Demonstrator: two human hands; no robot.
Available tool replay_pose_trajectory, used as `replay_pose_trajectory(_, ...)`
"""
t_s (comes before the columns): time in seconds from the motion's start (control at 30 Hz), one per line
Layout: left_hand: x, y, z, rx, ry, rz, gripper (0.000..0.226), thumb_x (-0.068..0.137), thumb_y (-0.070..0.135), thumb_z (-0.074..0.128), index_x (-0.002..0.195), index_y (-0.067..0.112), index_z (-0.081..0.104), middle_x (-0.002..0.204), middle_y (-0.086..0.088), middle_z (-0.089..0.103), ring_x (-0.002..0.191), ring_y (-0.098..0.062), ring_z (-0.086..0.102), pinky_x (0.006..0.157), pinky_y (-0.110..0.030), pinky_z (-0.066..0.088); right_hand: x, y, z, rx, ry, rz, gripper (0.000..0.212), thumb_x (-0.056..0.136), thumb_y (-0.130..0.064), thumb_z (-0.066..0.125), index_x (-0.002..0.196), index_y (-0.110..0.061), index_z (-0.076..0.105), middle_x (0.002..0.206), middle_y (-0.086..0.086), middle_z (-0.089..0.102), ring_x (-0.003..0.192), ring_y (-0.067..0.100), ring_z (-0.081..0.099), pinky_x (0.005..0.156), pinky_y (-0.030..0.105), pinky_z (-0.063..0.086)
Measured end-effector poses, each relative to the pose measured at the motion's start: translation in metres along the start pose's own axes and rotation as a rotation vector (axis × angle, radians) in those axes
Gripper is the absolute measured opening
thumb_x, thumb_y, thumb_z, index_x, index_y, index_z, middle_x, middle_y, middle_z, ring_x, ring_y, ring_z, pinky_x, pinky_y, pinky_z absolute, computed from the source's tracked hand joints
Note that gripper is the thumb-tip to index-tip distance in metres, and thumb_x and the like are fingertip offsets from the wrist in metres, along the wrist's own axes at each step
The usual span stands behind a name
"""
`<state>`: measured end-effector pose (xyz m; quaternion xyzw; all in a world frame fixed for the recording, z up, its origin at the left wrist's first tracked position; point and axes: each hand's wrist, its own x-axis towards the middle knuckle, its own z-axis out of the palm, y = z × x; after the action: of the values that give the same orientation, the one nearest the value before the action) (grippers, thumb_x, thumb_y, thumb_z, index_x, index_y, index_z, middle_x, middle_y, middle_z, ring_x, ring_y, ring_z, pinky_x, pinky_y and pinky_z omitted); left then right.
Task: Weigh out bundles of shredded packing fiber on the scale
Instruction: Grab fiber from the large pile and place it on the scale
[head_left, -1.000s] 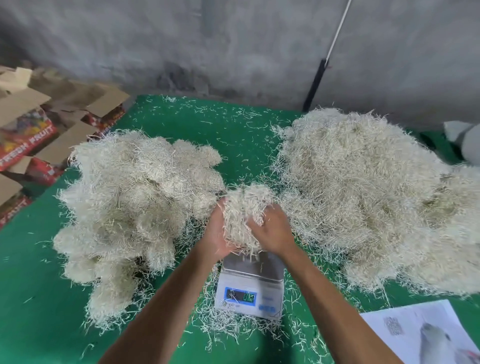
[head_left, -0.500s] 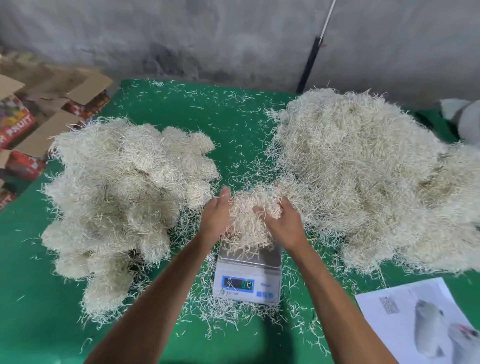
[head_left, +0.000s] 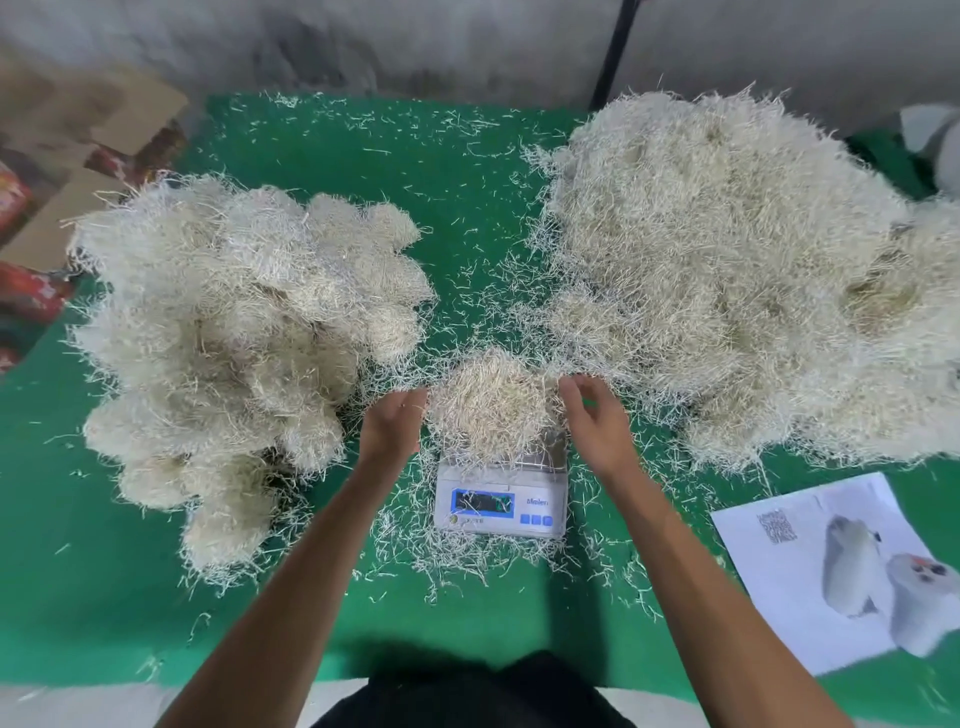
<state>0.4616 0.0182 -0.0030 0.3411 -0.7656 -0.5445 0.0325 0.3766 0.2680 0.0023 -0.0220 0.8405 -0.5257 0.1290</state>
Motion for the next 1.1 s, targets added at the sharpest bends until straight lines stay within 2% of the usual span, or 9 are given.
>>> replay_pose_trajectory(0.1,-0.007,-0.003,-0.003,0.009,0.017,0.007,0.027,0.100,0.046,0.053,0.077,0.031,0.053,0.087,-0.017,0.062,0.078,-0.023,0.063,0.073,-0.064,0.057,-0.005,-0.001,0.004,0.008,0.051,-0.021,0.060,0.102,-0.060,0.048,0.139,-0.012,0.052,0.121,-0.003,0.064,0.079,-0.015,0.066,0.052,0.005,0.047)
replay_pose_trajectory(0.4,-0.008,-0.016,-0.014,-0.035,0.013,0.005,0.040,0.097,0.048,0.057,0.091,0.009,0.062,0.087,-0.017,0.060,0.076,-0.028,0.065,0.059,-0.063,0.057,-0.009,0.005,0.006,-0.005,0.161,-0.016,0.064,0.102,-0.060,0.050,0.147,-0.014,0.047,0.145,0.004,0.058,0.118,0.016,0.063,0.083,0.022,0.054)
replay_pose_trajectory(0.5,-0.009,-0.012,-0.011,-0.043,-0.002,-0.036,0.042,0.099,0.047,0.055,0.087,0.007,0.061,0.084,-0.017,0.057,0.080,-0.039,0.068,0.062,-0.062,0.059,-0.009,0.003,0.006,-0.013,0.158,-0.043,0.061,0.103,-0.057,0.050,0.146,-0.014,0.048,0.141,0.001,0.059,0.094,0.002,0.065,0.063,0.012,0.049)
replay_pose_trajectory(0.57,-0.013,-0.005,-0.008,-0.146,-0.014,-0.117,0.046,0.095,0.057,0.055,0.087,0.012,0.057,0.083,-0.013,0.052,0.085,-0.031,0.061,0.068,-0.060,0.060,-0.010,0.002,0.009,0.003,0.141,-0.035,0.061,0.103,-0.057,0.050,0.147,-0.014,0.047,0.139,0.000,0.059,0.069,0.006,0.066,0.053,0.025,0.058)
replay_pose_trajectory(0.7,-0.002,0.012,0.002,-0.154,-0.043,-0.245,0.097,0.087,0.076,0.049,0.139,-0.005,0.039,0.140,-0.038,0.041,0.125,-0.047,0.050,0.085,-0.062,0.055,-0.007,-0.001,0.018,-0.031,0.176,0.000,0.069,0.103,-0.065,0.042,0.144,-0.010,0.049,0.129,-0.001,0.063,0.076,-0.003,0.065,0.063,0.011,0.045)
replay_pose_trajectory(0.8,0.010,0.028,0.007,-0.037,-0.023,-0.175,0.104,0.086,0.080,0.044,0.146,-0.004,0.033,0.147,-0.034,0.040,0.129,-0.048,0.047,0.096,-0.054,0.050,-0.006,-0.001,0.024,-0.061,0.223,0.014,0.073,0.101,-0.070,0.036,0.137,-0.009,0.054,0.111,-0.006,0.066,0.073,-0.005,0.063,0.057,0.011,0.044)
replay_pose_trajectory(0.93,0.015,0.044,0.014,0.038,-0.007,-0.076,0.103,0.079,0.087,0.045,0.149,0.014,0.030,0.150,-0.018,0.039,0.129,-0.031,0.047,0.090,-0.037,0.042,-0.002,0.005,0.022,-0.187,0.272,0.010,0.096,0.091,-0.088,0.032,0.143,-0.010,0.053,0.113,0.006,0.069,0.086,0.023,0.068,0.074,0.042,0.061)
replay_pose_trajectory(1.03,0.011,0.054,0.030,0.073,-0.151,-0.066,0.106,0.075,0.088,0.050,0.152,0.020,0.025,0.155,-0.017,0.036,0.134,-0.033,0.045,0.102,-0.046,0.041,0.001,-0.005,0.038,-0.047,0.038,0.080,0.104,0.086,-0.087,0.046,0.149,-0.005,0.038,0.083,0.002,0.068,0.057,0.011,0.065,0.055,0.034,0.059)
replay_pose_trajectory(1.1,0.002,0.060,0.043,0.101,-0.218,-0.028,0.108,0.070,0.091,0.052,0.152,0.027,0.026,0.157,-0.011,0.036,0.135,-0.031,0.046,0.105,-0.049,0.039,0.004,-0.013,0.054,-0.022,-0.090,0.098,0.087,0.092,-0.076,0.049,0.137,-0.002,0.044,0.069,0.005,0.060,0.044,0.016,0.055,0.049,0.031,0.053)
